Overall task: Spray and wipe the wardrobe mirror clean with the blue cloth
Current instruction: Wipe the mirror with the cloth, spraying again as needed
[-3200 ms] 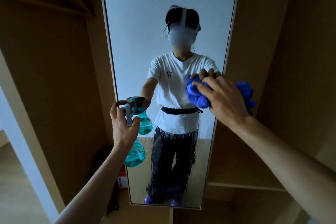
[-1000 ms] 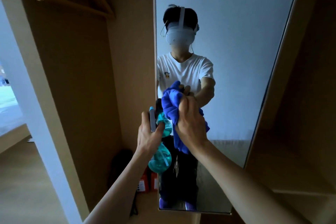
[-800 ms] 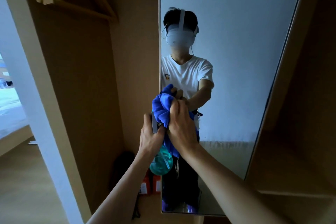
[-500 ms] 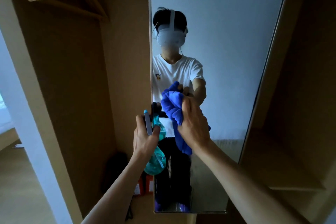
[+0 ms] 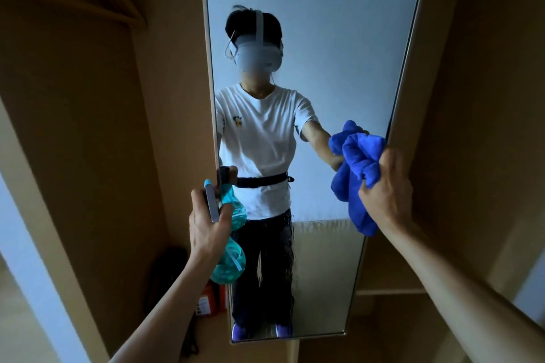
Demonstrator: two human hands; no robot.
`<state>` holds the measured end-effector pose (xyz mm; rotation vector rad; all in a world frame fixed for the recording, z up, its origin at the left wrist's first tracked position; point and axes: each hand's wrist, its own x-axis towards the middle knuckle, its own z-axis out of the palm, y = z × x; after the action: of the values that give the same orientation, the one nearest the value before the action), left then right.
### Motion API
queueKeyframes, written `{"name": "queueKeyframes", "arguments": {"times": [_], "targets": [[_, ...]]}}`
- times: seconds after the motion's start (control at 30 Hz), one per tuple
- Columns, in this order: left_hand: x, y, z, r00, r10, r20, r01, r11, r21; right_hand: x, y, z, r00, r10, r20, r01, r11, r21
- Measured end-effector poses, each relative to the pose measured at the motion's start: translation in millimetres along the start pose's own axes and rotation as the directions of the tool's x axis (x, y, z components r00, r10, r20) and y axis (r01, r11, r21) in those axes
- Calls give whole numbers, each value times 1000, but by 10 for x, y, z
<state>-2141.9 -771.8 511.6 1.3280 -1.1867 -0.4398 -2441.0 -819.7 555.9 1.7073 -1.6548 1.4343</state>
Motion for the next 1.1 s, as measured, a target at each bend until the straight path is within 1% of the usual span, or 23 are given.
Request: {"name": "queueKeyframes", "arguments": {"times": [0.13,0.27,0.37,0.5,0.6,0.7,0.83,0.97,1.1], "targets": [[-39,38,18,1000,8,-19,-8,1000,1,-7,38,11,1000,28,-13,-28,999,34],[-44,79,28,999,-36,-15,36,999,6,-1,-36,45,999,27,-24,-25,996,82],[-53,83,6,999,-37,0,37,999,-7,-29,-152,82,1000,12,-18,-11,998,64],[-22,35,-33,998,-63,21,63,998,-8,-193,-465,241,998,-60,4,60,997,45],[3,-17,-59,998,-51,49,51,999,-5,-288,-793,351,992,-127,21,126,991,43],[44,-83,-83,997,-39,66,38,999,18,-387,-1104,453,984,-169,47,165,982,88],[60,-105,-119,996,-35,84,35,999,8,-511,-1405,632,968,-235,83,228,969,94],[72,-123,-162,992,-30,119,31,999,-8,-603,-1682,751,933,-339,121,332,940,79],[91,-158,-205,987,-48,155,58,997,-57,-565,-1740,700,869,-449,210,442,893,80]]}}
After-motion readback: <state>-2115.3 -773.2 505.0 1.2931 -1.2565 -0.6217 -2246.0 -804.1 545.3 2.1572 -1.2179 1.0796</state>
